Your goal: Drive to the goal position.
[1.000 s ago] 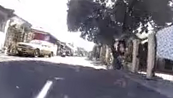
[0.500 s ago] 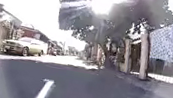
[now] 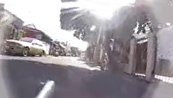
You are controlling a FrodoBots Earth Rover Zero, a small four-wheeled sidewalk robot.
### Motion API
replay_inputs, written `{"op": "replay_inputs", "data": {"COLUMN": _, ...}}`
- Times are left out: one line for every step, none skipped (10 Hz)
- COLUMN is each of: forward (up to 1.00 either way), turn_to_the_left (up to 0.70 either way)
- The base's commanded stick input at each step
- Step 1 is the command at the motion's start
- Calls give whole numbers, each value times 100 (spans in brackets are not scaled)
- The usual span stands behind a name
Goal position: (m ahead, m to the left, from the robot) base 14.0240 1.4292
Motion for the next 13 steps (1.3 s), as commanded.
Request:
{"op": "replay_inputs", "data": {"forward": 50, "turn_to_the_left": 0}}
{"op": "replay_inputs", "data": {"forward": 50, "turn_to_the_left": 0}}
{"op": "replay_inputs", "data": {"forward": 50, "turn_to_the_left": 0}}
{"op": "replay_inputs", "data": {"forward": 50, "turn_to_the_left": 0}}
{"op": "replay_inputs", "data": {"forward": 50, "turn_to_the_left": 0}}
{"op": "replay_inputs", "data": {"forward": 50, "turn_to_the_left": 0}}
{"op": "replay_inputs", "data": {"forward": 50, "turn_to_the_left": 0}}
{"op": "replay_inputs", "data": {"forward": 50, "turn_to_the_left": 0}}
{"op": "replay_inputs", "data": {"forward": 50, "turn_to_the_left": 0}}
{"op": "replay_inputs", "data": {"forward": 50, "turn_to_the_left": 0}}
{"op": "replay_inputs", "data": {"forward": 50, "turn_to_the_left": 0}}
{"op": "replay_inputs", "data": {"forward": 50, "turn_to_the_left": 0}}
{"op": "replay_inputs", "data": {"forward": 50, "turn_to_the_left": 0}}
